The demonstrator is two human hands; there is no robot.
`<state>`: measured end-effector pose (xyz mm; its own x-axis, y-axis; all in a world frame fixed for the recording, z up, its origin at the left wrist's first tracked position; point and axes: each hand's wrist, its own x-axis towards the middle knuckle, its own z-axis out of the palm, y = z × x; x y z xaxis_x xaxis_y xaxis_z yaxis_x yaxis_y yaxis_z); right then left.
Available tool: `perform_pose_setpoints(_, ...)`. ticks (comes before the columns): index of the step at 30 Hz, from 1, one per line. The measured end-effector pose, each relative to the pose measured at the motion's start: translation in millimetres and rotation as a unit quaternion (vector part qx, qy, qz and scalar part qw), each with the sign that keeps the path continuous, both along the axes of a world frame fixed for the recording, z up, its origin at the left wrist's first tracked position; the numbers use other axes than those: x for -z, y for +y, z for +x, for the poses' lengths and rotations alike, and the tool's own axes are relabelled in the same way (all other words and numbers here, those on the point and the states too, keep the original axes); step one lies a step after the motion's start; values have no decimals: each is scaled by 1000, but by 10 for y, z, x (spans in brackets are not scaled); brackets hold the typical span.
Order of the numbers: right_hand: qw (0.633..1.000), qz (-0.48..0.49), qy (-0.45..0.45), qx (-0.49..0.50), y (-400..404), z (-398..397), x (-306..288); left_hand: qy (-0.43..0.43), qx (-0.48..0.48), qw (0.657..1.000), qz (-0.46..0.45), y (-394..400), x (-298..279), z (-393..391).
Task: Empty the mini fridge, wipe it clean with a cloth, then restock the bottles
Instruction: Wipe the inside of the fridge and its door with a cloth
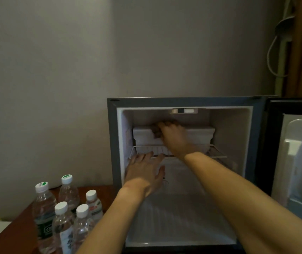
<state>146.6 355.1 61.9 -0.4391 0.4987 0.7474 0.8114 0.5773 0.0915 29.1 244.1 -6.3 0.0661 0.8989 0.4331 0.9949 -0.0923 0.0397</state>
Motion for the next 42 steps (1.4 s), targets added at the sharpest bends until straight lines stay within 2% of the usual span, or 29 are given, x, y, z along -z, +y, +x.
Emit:
perform_pose_setpoints(3,999,-12,-22,-40,-103,-699,-50,-9,-13,1000,-1,-3,-15,-2)
perform_pose_setpoints(6,999,-30,-22,-31,-57,-914,-57,-16,-16,1000,-20,-16,-36,-3)
perform_pose_setpoints(13,999,-19,9,-48,-100,-664,-91,-5,-14,1000,15,-25,-16,13)
perform_pose_setpoints(17,1000,-29,11,-2,-19,-238,-79,-7,-1,1000,21,30,23,-17)
perform_pose_setpoints(23,997,-43,49,46,102,424,-78,14,-32,999,-36,81,2,-34)
perform_pose_setpoints(29,987,-92,87,102,272,1019,-61,15,-33,999,-34,74,-11,-45)
perform_pose_setpoints(33,979,-111,94,142,309,1046,-66,16,-33,998,-45,78,-25,-35)
perform_pose_setpoints(42,981,-92,91,147,279,1002,-16,37,-22,998,-55,57,-81,-35)
